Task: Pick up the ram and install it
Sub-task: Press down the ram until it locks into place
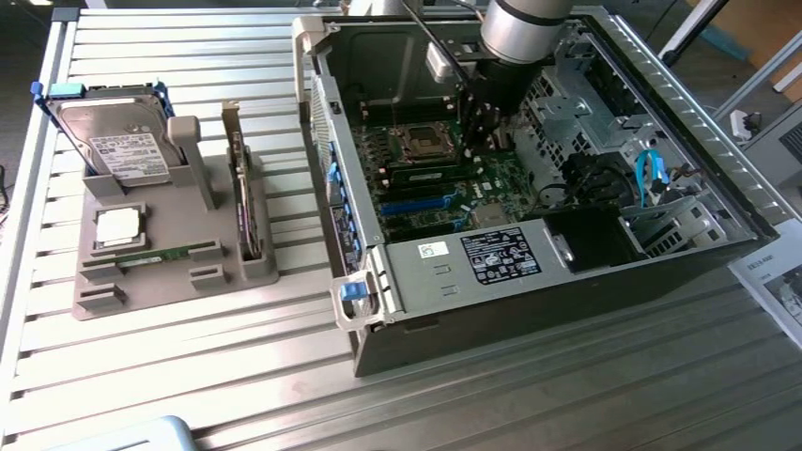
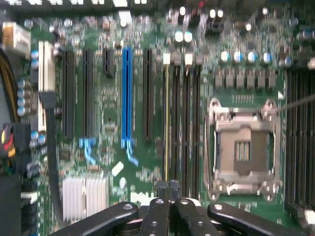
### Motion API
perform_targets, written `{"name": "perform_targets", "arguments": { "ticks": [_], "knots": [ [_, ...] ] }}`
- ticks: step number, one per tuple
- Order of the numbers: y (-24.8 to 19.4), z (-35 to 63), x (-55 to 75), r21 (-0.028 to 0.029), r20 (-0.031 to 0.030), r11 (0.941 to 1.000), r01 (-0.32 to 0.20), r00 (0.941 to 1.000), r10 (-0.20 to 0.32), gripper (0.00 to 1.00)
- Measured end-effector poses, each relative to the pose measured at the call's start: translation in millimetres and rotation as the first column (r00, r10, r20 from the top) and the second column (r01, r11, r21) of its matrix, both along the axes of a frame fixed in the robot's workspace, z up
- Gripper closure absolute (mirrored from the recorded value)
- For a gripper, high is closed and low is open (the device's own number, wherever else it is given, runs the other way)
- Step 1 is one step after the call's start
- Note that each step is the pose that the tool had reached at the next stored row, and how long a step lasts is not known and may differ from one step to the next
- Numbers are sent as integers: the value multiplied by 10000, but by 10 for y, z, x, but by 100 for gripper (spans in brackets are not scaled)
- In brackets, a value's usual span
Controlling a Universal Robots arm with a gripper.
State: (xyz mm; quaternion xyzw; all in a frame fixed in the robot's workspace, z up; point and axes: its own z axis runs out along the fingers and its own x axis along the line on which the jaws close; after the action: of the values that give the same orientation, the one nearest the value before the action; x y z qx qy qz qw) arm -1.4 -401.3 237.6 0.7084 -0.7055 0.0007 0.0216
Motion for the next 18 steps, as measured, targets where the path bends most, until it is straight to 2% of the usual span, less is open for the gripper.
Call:
{"name": "perform_targets", "arguments": {
  "ticks": [5, 7, 9, 18],
  "knots": [
    [12, -28, -280, 1, 15, 10000, 0, 10000, 0, 88],
    [15, -35, -350, -4, 16, 10000, -1, 10000, 1, 88],
    [22, -49, -484, 1, 18, 10000, 0, 10000, 0, 88],
    [21, -51, -488, -1, 17, 10000, -1, 10000, 1, 88]
  ]
}}
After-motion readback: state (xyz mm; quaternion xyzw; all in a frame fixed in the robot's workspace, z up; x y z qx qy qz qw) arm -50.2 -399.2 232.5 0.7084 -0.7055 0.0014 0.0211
